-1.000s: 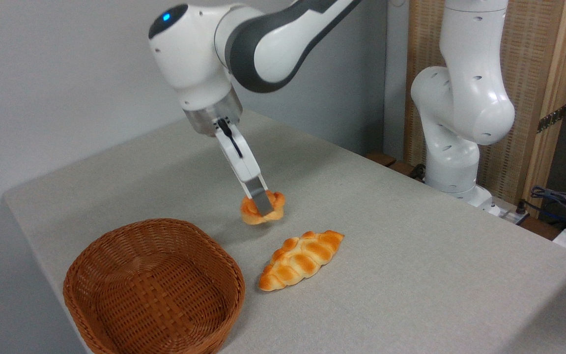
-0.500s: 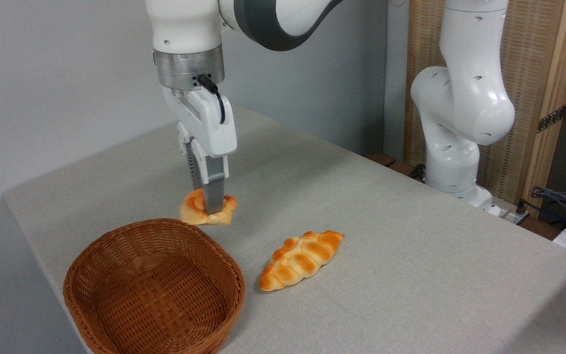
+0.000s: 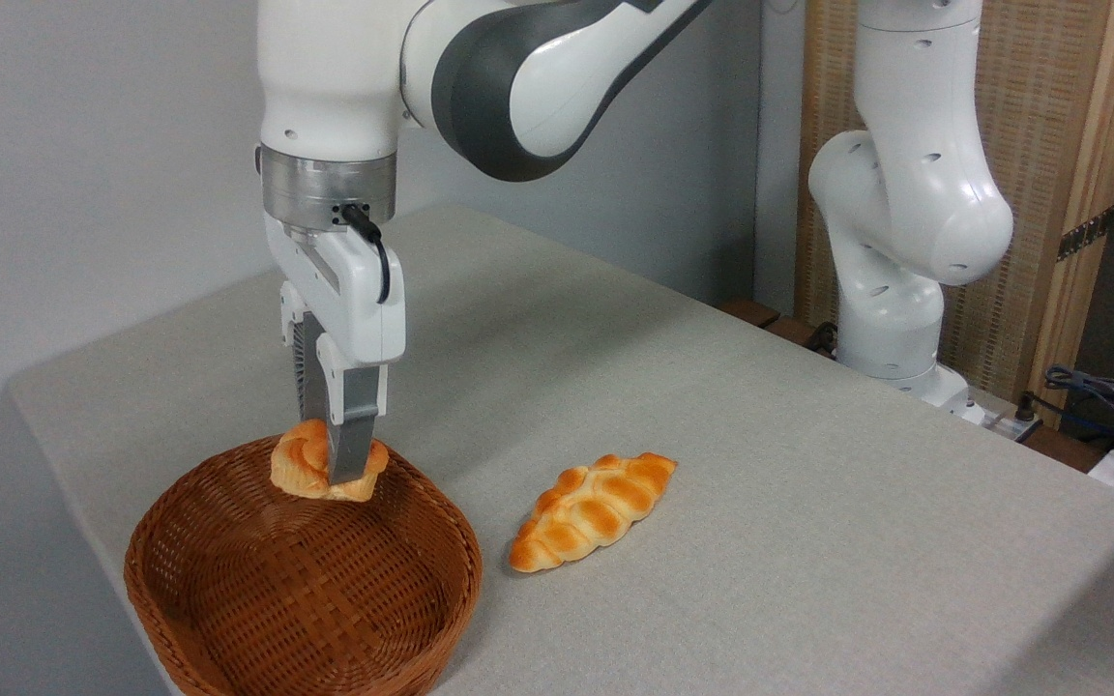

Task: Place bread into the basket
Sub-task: 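Carry the held roll over the woven basket and lower it, then open the gripper to release the roll and raise it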

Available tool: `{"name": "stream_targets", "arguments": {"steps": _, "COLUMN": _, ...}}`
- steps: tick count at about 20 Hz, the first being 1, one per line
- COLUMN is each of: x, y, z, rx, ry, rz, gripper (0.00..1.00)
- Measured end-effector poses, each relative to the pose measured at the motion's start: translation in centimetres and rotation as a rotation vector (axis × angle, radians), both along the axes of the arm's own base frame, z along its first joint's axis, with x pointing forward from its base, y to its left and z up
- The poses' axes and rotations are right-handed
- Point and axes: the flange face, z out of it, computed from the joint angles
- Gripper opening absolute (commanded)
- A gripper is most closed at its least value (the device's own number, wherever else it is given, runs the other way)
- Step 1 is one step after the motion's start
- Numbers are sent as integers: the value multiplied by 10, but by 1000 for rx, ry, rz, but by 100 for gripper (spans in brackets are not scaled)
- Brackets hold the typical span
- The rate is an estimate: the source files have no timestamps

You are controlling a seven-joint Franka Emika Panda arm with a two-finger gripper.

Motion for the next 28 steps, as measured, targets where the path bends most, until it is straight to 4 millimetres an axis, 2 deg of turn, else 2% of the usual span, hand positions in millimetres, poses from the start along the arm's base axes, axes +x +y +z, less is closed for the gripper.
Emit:
{"name": "stream_targets", "arguments": {"steps": 21, "x": -2, "y": 1, "z": 11, "rx": -12, "ry": -4, "rz": 30, "gripper": 100}}
{"name": "stream_targets", "arguments": {"steps": 28, "x": -26, "y": 20, "z": 26, "rx": -15, "ry": 109, "rz": 44, "gripper": 100}}
